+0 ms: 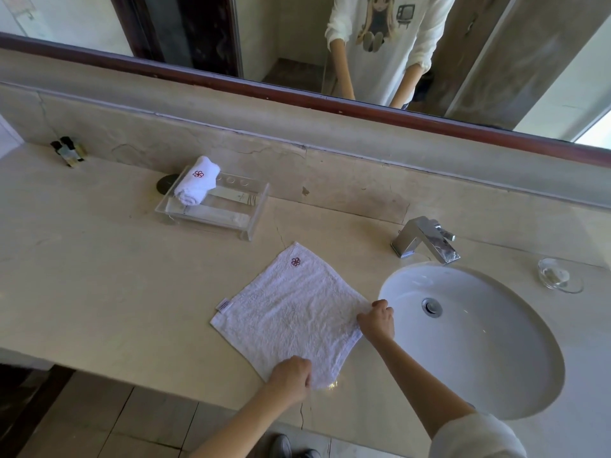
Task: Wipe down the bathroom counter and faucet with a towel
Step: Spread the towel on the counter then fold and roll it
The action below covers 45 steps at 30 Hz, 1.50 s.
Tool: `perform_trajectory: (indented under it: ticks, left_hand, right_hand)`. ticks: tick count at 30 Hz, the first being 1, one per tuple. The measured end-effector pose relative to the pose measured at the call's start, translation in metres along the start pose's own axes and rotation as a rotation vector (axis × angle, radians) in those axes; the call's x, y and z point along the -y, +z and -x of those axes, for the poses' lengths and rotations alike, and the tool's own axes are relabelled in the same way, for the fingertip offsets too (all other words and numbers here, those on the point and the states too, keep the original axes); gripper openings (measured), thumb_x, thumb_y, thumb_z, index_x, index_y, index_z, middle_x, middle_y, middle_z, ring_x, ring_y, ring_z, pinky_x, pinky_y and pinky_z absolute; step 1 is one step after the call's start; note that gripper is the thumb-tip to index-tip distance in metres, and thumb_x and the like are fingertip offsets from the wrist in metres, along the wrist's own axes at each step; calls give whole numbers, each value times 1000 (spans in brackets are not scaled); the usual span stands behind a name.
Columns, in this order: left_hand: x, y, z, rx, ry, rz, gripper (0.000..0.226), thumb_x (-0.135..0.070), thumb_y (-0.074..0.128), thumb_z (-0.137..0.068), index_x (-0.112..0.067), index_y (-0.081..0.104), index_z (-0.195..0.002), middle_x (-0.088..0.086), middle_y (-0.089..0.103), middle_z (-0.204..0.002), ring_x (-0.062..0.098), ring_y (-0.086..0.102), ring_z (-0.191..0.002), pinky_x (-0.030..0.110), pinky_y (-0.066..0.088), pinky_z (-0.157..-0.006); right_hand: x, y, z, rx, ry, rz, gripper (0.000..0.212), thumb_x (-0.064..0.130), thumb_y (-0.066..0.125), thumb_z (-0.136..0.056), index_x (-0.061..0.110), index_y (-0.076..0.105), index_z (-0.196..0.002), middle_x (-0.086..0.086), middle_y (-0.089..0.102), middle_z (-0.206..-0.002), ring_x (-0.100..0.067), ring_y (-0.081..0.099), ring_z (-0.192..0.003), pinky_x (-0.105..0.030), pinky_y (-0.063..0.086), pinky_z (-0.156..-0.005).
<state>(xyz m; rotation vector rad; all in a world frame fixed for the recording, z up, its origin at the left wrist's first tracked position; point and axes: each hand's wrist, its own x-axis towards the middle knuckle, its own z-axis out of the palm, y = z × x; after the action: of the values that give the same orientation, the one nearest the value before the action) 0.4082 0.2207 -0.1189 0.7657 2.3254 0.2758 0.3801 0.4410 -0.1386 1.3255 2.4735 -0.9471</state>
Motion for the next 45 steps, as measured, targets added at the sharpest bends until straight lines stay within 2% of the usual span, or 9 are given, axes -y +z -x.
perform_trajectory:
  ticks: [5, 14, 17, 20, 24, 28, 32, 40, 45]
  left_hand:
    - [7, 6, 0, -224, 2, 42, 35, -2, 36, -94, -6, 31, -128, 8, 53, -102, 19, 51, -78, 25, 35, -62]
    - [2, 24, 10, -250, 13, 43, 42, -21, 48, -94, -9, 30, -130, 5, 53, -117, 17, 57, -95, 25, 46, -79]
    - [4, 22, 13, -263, 99, 36, 17, -28, 39, -98, -16, 41, -110, 3, 59, -99, 11, 49, -75, 24, 43, -67]
    - [6, 17, 16, -118, 186, 143, 35, -40, 39, -96, -14, 57, -82, 0, 56, -80, 11, 52, -69, 24, 40, -64]
    - [22, 3, 9, -136, -5, 605, 31, -42, 45, -95, -19, 66, -90, -5, 67, -91, 9, 62, -79, 31, 55, -81]
    - [71, -26, -16, -733, -413, 367, 21, -10, 57, -87, -4, 56, -107, 13, 57, -110, 31, 54, -106, 39, 47, -86]
    - [114, -49, -21, -674, -824, 384, 45, -16, 63, -84, 8, 46, -118, 28, 45, -124, 41, 41, -118, 45, 37, -97]
    - [133, -50, -32, -636, -856, 478, 27, -12, 58, -84, 5, 56, -105, 25, 58, -114, 40, 52, -110, 44, 44, -90]
    - [102, -53, -29, -780, -584, 576, 13, 0, 56, -83, -2, 53, -95, 15, 61, -100, 34, 59, -93, 36, 43, -72]
  right_hand:
    - [0, 0, 2, 3, 12, -6, 44, 9, 52, -80, 6, 38, -123, -16, 41, -125, -37, 49, -114, -43, 44, -93]
    - [0, -11, -7, 6, 70, 7, 49, 14, 65, -76, 4, 43, -119, -17, 38, -123, -37, 50, -111, -41, 48, -93]
    - [0, -15, -10, 26, 72, 6, 46, 15, 66, -73, 5, 48, -115, -15, 40, -119, -34, 53, -106, -38, 50, -89]
    - [-1, -15, -11, 34, 40, -19, 42, 11, 62, -72, 4, 52, -112, -12, 53, -113, -30, 58, -103, -36, 51, -85]
    - [-3, -10, -11, 14, 63, -93, 44, 7, 59, -74, 7, 49, -117, -11, 58, -116, -30, 57, -108, -38, 51, -88]
    - [2, -8, -6, -68, 24, -97, 31, 6, 53, -77, 11, 60, -108, -10, 64, -109, -28, 59, -102, -37, 52, -85]
    - [21, 9, 25, -98, -238, -81, 24, 5, 47, -79, 15, 60, -97, -5, 59, -100, -25, 59, -87, -35, 50, -72]
    - [33, 60, 73, 35, -511, 82, 18, 7, 46, -86, 18, 49, -100, 7, 56, -103, -15, 55, -82, -25, 36, -54]
    - [34, 57, 76, 54, -534, 47, 17, 7, 47, -85, 18, 50, -97, 10, 55, -99, -10, 53, -80, -13, 30, -51]
